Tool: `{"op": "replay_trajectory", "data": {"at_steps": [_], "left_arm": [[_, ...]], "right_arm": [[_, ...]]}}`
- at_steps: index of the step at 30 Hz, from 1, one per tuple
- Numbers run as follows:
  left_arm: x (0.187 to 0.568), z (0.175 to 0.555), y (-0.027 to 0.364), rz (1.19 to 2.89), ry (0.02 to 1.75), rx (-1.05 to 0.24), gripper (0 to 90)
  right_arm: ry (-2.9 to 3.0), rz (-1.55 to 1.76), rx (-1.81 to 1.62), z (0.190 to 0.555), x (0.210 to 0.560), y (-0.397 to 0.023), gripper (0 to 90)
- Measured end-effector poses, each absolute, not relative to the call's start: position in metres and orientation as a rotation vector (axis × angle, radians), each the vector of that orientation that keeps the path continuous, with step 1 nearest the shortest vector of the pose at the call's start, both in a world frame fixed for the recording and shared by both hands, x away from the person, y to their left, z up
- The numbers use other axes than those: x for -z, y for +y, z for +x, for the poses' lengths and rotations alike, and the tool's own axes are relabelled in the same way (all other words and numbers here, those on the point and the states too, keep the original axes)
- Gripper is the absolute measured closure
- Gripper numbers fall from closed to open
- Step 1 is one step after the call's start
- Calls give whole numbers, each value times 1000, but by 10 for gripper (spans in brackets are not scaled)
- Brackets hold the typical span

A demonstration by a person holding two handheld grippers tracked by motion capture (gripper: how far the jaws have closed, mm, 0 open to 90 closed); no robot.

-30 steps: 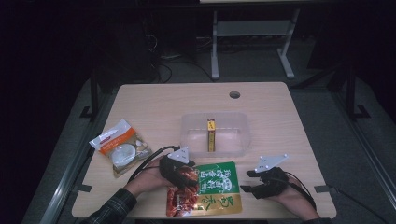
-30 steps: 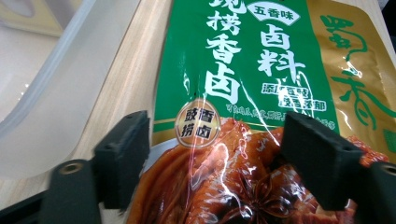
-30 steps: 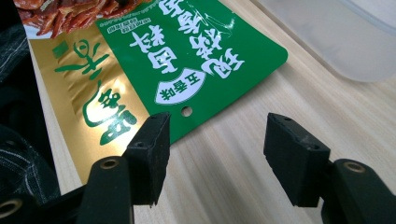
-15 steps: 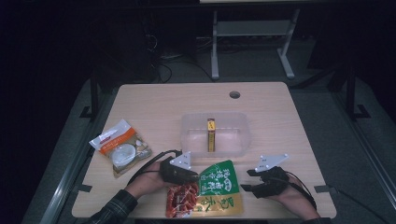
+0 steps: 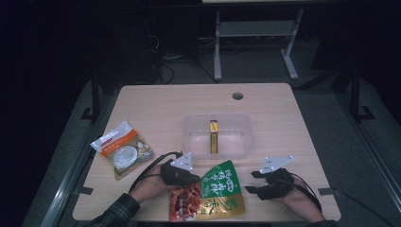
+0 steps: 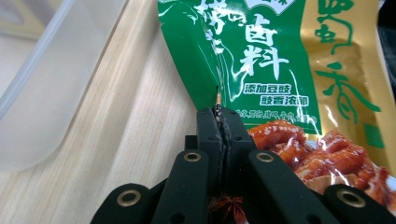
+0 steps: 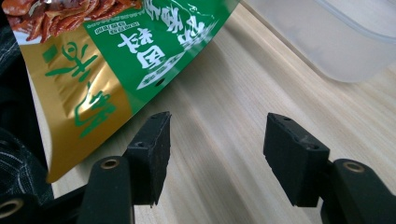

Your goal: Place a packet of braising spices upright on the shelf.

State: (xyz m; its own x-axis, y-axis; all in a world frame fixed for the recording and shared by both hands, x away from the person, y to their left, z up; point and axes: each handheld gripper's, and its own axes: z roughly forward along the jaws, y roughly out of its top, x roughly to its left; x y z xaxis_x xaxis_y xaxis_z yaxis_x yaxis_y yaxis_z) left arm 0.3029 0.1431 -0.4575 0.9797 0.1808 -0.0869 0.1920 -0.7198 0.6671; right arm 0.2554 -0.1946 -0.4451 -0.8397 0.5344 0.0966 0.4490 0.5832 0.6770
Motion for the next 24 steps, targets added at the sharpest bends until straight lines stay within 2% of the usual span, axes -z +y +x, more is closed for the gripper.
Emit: {"op": "replay_trajectory", "data": {"at_steps": [12,24], "left_arm": [[433,300,159,2296,328,14,891],[401,309,186,2202,450,-120,892]], "right_arm": [[2686,857,-1101,256,445,-198,412],[2697,848,-1196,256,444,-196,405]]}}
